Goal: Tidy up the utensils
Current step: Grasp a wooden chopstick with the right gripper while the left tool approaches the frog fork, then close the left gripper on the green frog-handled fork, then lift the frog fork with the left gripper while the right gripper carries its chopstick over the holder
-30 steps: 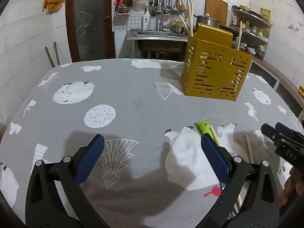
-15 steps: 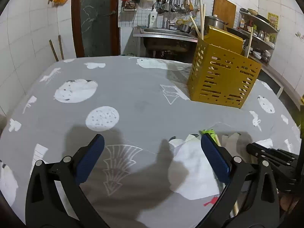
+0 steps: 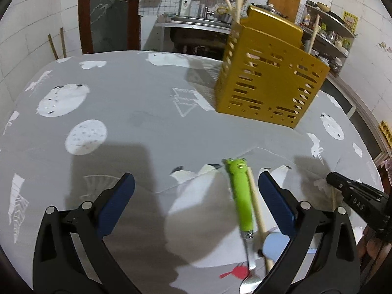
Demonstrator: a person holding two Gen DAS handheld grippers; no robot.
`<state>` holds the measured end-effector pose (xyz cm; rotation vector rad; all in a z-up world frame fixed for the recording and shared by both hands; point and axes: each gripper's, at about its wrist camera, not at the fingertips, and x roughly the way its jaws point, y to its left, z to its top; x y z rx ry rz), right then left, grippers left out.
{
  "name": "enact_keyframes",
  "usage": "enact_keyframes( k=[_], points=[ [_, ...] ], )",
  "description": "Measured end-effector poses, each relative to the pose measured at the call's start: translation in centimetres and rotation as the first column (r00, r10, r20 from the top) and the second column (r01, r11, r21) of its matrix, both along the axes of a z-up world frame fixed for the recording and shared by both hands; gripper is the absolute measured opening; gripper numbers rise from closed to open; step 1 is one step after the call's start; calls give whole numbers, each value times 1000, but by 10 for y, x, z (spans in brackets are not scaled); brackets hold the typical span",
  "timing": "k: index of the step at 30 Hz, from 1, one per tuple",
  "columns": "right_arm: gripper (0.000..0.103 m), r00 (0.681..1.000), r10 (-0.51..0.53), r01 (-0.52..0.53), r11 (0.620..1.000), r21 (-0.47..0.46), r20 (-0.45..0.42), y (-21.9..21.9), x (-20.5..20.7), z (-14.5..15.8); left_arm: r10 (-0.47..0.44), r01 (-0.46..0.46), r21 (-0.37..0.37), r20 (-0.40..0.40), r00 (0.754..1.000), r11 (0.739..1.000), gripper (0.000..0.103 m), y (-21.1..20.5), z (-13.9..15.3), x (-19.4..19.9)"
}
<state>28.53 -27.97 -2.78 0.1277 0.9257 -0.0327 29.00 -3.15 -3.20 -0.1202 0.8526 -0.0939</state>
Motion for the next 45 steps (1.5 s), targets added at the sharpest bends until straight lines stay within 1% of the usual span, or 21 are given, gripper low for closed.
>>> enact_keyframes(
  k=[4,6,9,12,17,18,21,23,25,26,28,30,35,37,39,40,43,45],
  points=[
    [10,1000,13,-13,1000,6,-1,-6,0,-5,-36,37,22,-25,999,999,85,-13,-10,4],
    [10,1000,16,-16,1000,-4,4,-4,0,-5,-59,60,31,-37,998,998,82,-17,-15,4],
    [10,1000,20,-20,1000,-11,6,-4,2,-6,-60,62,79,-34,998,995,78,-21,-18,4],
    [10,1000,23,-23,1000,-9,6,-4,1,-6,-53,56,56,-46,998,997,78,-17,-19,6],
    [10,1000,23,-23,1000,-6,3,-5,1,-6,-50,54,61,-60,997,997,77,-18,-21,12],
    [10,1000,22,-22,1000,-8,2,-4,1,-6,-49,53,62,-68,997,997,73,-20,-22,15],
    [10,1000,18,-18,1000,-10,1,-4,1,-6,-42,50,89,-87,995,995,67,-27,-23,24],
    [10,1000,18,-18,1000,-10,-1,-4,1,-6,-43,52,91,-95,995,995,60,-29,-22,29],
    [10,1000,16,-16,1000,-6,-6,-4,1,-5,-49,59,87,-105,993,995,42,-30,-20,34],
    [10,1000,14,-14,1000,-3,-9,-4,1,-5,-49,59,83,-113,992,995,38,-30,-20,36],
    [10,1000,5,-5,1000,5,-20,-5,2,-5,-42,52,68,-135,990,996,27,-29,-19,41],
    [10,999,-7,7,1000,2,-31,-4,4,-4,-38,48,59,-153,987,997,22,-30,-18,44],
    [8,999,-25,25,1000,-17,-32,1,7,-5,-35,47,81,-150,988,996,20,-37,-19,44],
    [7,1000,-29,29,1000,-8,-8,1,5,-4,-39,49,66,-145,989,997,20,-34,-19,43],
    [7,999,-27,27,1000,6,24,1,0,1,-42,47,33,-139,989,998,19,-28,-17,40],
    [7,999,-25,25,1000,8,43,2,-2,4,-44,46,13,-126,991,999,19,-24,-14,38],
    [6,995,-14,12,1000,20,98,2,-11,19,-44,45,7,-89,995,999,19,-20,-5,31],
    [6,991,-8,5,1000,26,134,3,-16,30,-54,54,-3,-52,997,999,19,-17,6,22]
  ],
)
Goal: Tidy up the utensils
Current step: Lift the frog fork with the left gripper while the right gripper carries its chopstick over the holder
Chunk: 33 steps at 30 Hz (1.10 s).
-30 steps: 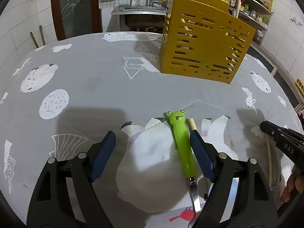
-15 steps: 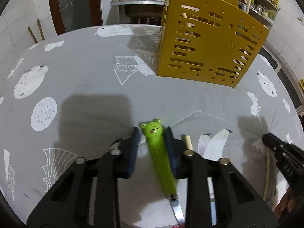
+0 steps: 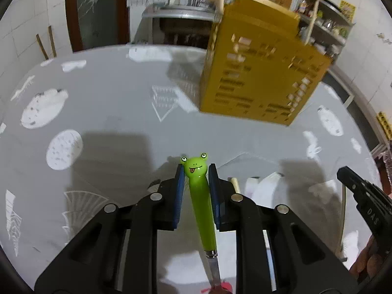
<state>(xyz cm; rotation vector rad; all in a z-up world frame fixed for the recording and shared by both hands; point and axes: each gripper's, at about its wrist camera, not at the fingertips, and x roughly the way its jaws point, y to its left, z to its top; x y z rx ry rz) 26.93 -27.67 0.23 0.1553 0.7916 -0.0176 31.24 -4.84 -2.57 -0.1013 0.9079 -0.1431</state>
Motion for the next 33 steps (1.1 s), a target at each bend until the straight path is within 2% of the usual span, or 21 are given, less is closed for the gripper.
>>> enact_keyframes(
  k=[8,13,19,22,33],
  points=[
    [5,987,-2,1,1000,6,161,3,-20,46,12,-11,-7,186,982,1000,18,14,58,-41],
    [5,965,-12,9,1000,11,263,7,-33,66,12,-14,3,286,958,1000,18,18,86,-70],
    [5,928,-32,28,999,17,372,8,-51,80,1,-16,37,371,929,999,18,19,105,-97],
    [5,912,-44,43,999,12,409,8,-56,84,5,-21,37,388,922,999,18,21,108,-104],
    [5,893,-33,40,999,-5,448,14,-66,90,36,-52,26,423,906,998,17,28,105,-112]
  ],
)
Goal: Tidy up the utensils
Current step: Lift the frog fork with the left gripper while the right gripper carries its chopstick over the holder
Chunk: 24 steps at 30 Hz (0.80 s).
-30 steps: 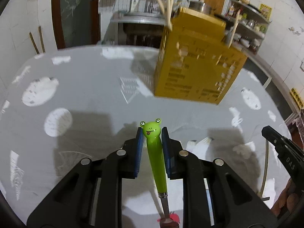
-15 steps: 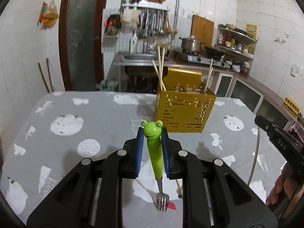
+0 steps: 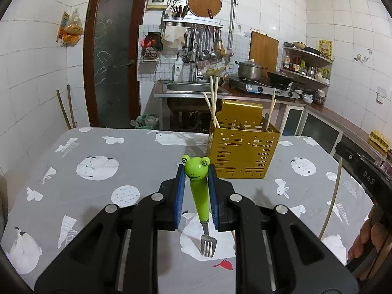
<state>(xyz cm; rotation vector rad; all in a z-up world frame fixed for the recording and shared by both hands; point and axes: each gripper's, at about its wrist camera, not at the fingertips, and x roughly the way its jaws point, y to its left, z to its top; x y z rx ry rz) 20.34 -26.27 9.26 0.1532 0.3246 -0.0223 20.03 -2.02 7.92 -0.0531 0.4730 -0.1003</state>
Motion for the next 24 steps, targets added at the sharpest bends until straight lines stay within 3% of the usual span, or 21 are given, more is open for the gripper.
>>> enact_keyframes(
  k=[13,24],
  points=[
    [5,999,16,-15,999,-31,50,7,5,14,-2,-4,62,88,996,998,17,-14,16,-6],
    [5,994,21,-19,999,-26,104,4,35,51,-35,25,55,186,982,998,17,-26,64,9]
  ],
)
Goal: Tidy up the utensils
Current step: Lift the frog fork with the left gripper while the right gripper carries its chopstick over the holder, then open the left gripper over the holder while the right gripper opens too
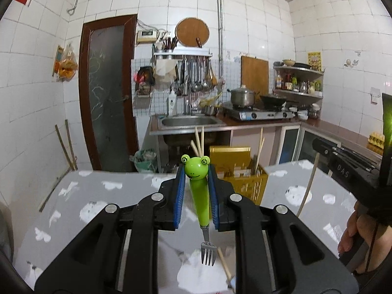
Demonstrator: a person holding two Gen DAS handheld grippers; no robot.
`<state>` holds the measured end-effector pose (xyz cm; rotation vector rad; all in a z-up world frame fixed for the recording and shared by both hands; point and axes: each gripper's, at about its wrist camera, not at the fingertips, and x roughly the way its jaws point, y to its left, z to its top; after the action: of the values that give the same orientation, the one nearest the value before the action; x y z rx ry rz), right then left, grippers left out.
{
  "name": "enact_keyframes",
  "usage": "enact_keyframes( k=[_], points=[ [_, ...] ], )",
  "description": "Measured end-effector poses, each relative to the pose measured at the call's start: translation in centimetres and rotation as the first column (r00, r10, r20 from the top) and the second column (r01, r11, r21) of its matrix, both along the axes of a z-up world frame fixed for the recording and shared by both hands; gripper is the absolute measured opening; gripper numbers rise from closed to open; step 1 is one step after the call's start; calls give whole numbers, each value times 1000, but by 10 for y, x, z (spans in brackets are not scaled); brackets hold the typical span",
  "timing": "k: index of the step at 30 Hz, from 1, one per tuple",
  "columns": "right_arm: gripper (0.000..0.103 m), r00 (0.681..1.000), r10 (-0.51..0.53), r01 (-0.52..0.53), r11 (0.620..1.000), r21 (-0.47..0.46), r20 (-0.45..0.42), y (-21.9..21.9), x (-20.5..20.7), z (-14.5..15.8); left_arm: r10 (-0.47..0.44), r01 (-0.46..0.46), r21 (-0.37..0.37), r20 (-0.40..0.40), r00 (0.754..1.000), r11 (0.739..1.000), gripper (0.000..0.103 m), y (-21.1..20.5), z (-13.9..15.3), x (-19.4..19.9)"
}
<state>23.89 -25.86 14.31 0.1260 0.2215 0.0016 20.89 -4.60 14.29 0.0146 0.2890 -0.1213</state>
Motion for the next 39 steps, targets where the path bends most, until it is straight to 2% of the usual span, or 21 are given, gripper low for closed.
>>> enact_keyframes(
  k=[10,12,16,19,22,24,29,33,35,36,37,38,39],
  points=[
    [5,994,-12,8,999,37,112,-9,35,69,-5,10,-41,127,992,999,17,-18,74,53],
    [5,990,-11,6,999,36,141,-9,44,84,0,6,-39,155,988,999,17,-25,83,65],
    [5,983,-16,8,999,46,184,-9,64,101,-10,19,-60,160,987,998,17,-33,88,93],
    [5,981,-12,2,999,49,196,-8,82,100,-15,24,-64,145,989,998,17,-37,76,114],
    [5,983,-2,-3,1000,27,183,-5,101,85,-8,15,-53,128,992,998,17,-41,57,138],
    [5,987,7,-10,1000,23,161,-4,115,71,-17,23,-64,87,996,998,17,-40,35,158],
    [5,998,35,-36,999,22,54,-6,145,23,-2,0,-63,-28,1000,998,18,-36,-20,196],
    [6,997,69,-69,998,7,-33,-8,149,-8,-21,10,-87,-130,991,996,19,-23,-40,204],
    [6,997,39,-40,999,-10,-67,-11,143,-13,-17,4,-95,-131,991,995,33,-15,-39,195],
    [15,996,29,-29,1000,-3,-88,-15,137,-14,-4,-6,-87,-123,992,996,54,-11,-35,186],
    [41,994,20,-20,1000,7,-108,-20,132,-14,11,-19,-77,-103,995,997,73,-7,-30,175],
    [56,993,13,-11,1000,18,-119,-24,127,-14,22,-28,-68,-81,996,997,80,-3,-25,163],
    [66,993,5,-1,999,36,-122,-29,116,-13,32,-35,-57,-60,998,998,89,1,-20,151]
  ],
)
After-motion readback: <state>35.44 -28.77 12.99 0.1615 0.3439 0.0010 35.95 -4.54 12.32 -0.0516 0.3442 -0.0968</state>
